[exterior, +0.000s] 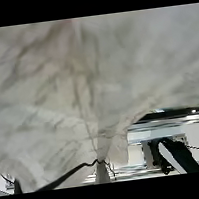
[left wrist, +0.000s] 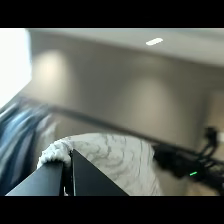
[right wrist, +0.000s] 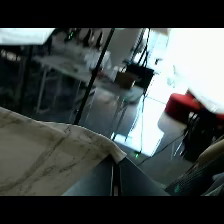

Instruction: Fold the clothes and pants, and hang the long-sleeved shirts on hangers.

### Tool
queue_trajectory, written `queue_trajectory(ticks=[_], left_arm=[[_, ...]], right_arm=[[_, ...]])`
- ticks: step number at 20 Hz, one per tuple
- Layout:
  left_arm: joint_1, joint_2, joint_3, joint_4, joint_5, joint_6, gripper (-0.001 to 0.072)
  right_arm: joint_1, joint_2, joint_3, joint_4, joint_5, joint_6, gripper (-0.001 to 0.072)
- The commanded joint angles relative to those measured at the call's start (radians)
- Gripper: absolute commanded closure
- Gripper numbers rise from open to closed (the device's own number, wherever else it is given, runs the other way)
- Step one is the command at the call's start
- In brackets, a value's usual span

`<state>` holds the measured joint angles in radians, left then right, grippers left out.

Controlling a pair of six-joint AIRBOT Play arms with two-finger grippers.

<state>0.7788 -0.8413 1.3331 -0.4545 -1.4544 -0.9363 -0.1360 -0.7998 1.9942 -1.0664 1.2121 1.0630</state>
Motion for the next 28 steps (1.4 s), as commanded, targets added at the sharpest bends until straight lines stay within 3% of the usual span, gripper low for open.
queue_trajectory(ticks=[1,3,5,8,10,11,12,13,14,16,17,18,20,21,24,28], left_arm=[[-0.077,-0.087,-0.040,0.512,0.066,0.001,0.0697],[-0.205,-0.167,-0.113,0.653,0.157,0.002,0.0697],[-0.345,-0.280,-0.187,0.744,0.375,0.007,0.0697],[-0.505,-0.513,-0.181,0.736,0.741,0.059,0.0697],[-0.579,-0.685,-0.103,0.714,0.882,0.091,0.0697],[-0.599,-0.756,-0.048,0.715,0.906,0.091,0.0678],[-0.610,-0.816,0.011,0.715,0.918,0.091,0.0530],[-0.610,-0.864,0.071,0.716,0.912,0.090,0.0266],[-0.598,-0.885,0.112,0.716,0.900,0.087,0.0112],[-0.543,-0.872,0.141,0.742,0.802,0.082,0.0112],[-0.502,-0.851,0.142,0.818,0.723,0.024,0.0130],[-0.460,-0.832,0.142,0.950,0.633,-0.084,0.0130],[-0.394,-0.811,0.142,1.258,0.429,-0.316,0.0130],[-0.377,-0.811,0.139,1.381,0.328,-0.374,0.0130],[-0.367,-0.809,0.095,1.501,0.137,-0.383,0.0130],[-0.393,-0.808,0.076,1.490,0.070,-0.384,0.0130]], right_arm=[[0.000,-0.240,-0.037,0.067,0.143,-0.009,0.0700],[0.007,-0.406,-0.127,0.139,0.150,-0.011,0.0700],[0.039,-0.555,-0.216,0.144,0.073,-0.037,0.0700],[0.083,-0.788,-0.274,0.139,-0.204,-0.041,0.0700],[0.104,-0.917,-0.272,0.164,-0.450,-0.036,0.0701],[0.115,-0.965,-0.272,0.191,-0.552,-0.036,0.0699],[0.125,-1.003,-0.272,0.226,-0.622,-0.035,0.0591],[0.126,-1.021,-0.272,0.231,-0.621,-0.034,0.0273],[0.120,-1.020,-0.273,0.217,-0.553,-0.023,0.0141],[0.074,-1.001,-0.273,0.190,-0.309,0.035,0.0156],[0.040,-0.994,-0.273,0.183,-0.156,0.060,0.0165],[0.010,-0.991,-0.281,0.183,-0.007,0.072,0.0238],[-0.029,-0.979,-0.357,0.215,0.264,0.096,0.0255],[-0.031,-0.961,-0.435,0.242,0.345,0.096,0.0255],[0.011,-0.893,-0.680,0.259,0.286,0.078,0.0254],[0.097,-0.906,-0.785,0.264,0.076,0.044,0.0210]])
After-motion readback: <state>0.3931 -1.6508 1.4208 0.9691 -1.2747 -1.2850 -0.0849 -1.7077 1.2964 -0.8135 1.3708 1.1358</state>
